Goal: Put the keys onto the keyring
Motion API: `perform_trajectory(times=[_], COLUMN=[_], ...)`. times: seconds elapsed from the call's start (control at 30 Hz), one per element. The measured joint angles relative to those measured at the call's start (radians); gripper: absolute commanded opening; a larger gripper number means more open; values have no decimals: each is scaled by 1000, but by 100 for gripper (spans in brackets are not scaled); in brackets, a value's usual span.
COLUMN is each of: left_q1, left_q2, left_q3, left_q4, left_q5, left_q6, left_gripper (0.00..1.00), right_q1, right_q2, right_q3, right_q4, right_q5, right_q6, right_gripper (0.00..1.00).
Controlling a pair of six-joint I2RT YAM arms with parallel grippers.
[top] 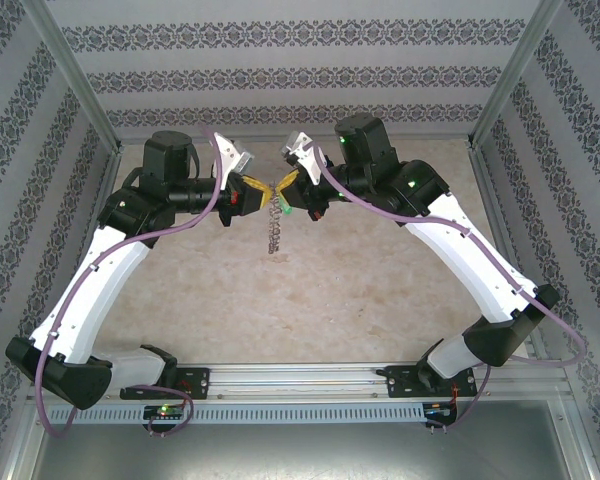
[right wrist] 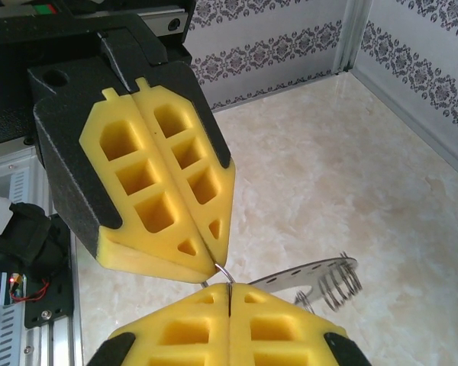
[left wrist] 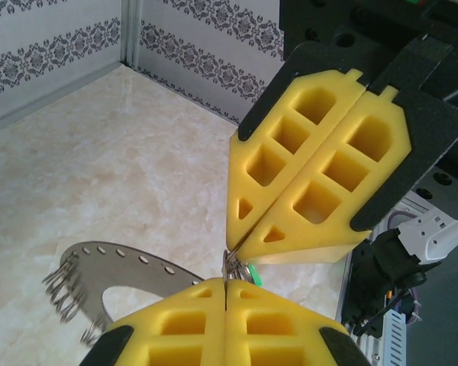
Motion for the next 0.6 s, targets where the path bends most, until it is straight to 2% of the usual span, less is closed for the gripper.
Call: perform_trajectory(times=[0.6], left_q1=[-5], left_q2=[1], left_q3=[10], left_q4=[-8], left_q5=[-25], left_q6=[20], left_gripper=[0], right_q1=[0], right_q2=[8], right_q3=[0], right_q4=[22], right_q5=[3], right_q6=[57], right_gripper=[0])
